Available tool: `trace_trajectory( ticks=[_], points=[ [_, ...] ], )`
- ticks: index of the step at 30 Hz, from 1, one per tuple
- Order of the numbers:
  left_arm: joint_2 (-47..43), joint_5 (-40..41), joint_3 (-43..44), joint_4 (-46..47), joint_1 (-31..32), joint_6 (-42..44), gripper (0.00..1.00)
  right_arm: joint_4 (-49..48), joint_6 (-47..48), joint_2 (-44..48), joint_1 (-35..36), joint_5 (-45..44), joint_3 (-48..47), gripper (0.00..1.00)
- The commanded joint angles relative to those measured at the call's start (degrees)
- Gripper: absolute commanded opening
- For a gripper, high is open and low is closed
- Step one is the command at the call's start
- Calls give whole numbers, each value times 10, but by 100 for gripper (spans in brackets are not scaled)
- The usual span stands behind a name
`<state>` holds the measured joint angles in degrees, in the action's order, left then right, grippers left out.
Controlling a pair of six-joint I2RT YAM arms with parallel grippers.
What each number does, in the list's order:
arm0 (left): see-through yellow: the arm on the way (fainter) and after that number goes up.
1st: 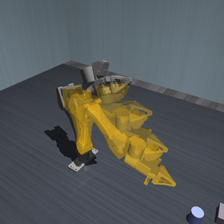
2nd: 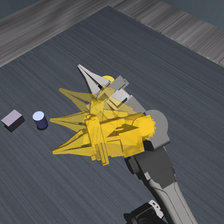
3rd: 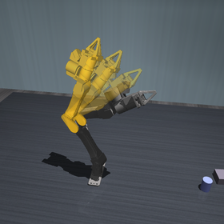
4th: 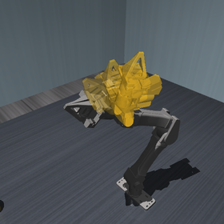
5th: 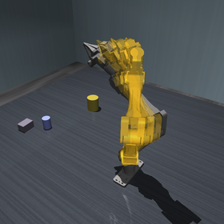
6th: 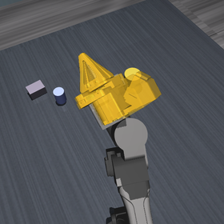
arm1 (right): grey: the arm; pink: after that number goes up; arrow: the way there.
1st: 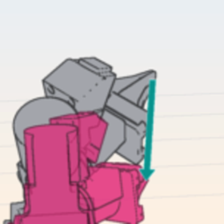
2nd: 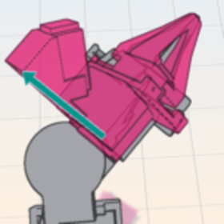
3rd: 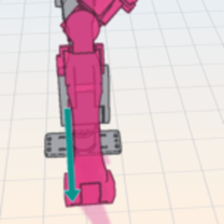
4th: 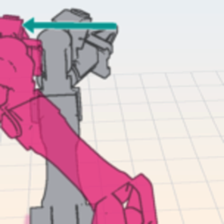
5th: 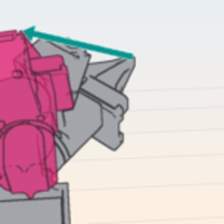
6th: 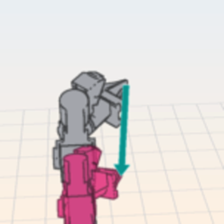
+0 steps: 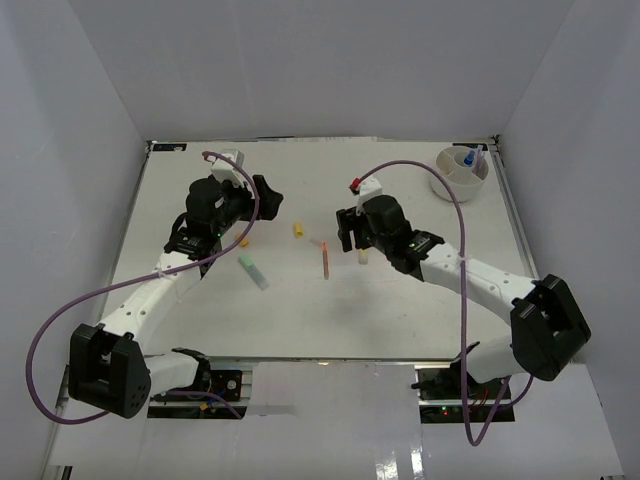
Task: Sort the stationery into containers
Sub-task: Pick up the pen from the center of the board.
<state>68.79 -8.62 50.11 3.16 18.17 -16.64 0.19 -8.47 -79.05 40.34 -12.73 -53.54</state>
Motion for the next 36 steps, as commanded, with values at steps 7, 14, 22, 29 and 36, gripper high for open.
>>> trace_trajectory(
  ticks=[7, 14, 22, 29, 36],
  points=[
    [-19, 24, 13, -4, 1, -5, 98, -23, -108, -88, 95, -95, 5, 72],
    [-17, 20, 13, -4, 1, -6, 98, -16, -131, -139, 127, -102, -11, 66],
    [-14, 18, 13, -5, 1, -8, 98, -10, -153, -189, 146, -100, -17, 61],
    [-10, 12, 14, -6, 1, -11, 98, -17, -160, -215, 158, -107, -14, 54],
    [-9, 14, 14, -6, 1, -10, 98, -22, -168, -233, 158, -115, -12, 49]
  ],
)
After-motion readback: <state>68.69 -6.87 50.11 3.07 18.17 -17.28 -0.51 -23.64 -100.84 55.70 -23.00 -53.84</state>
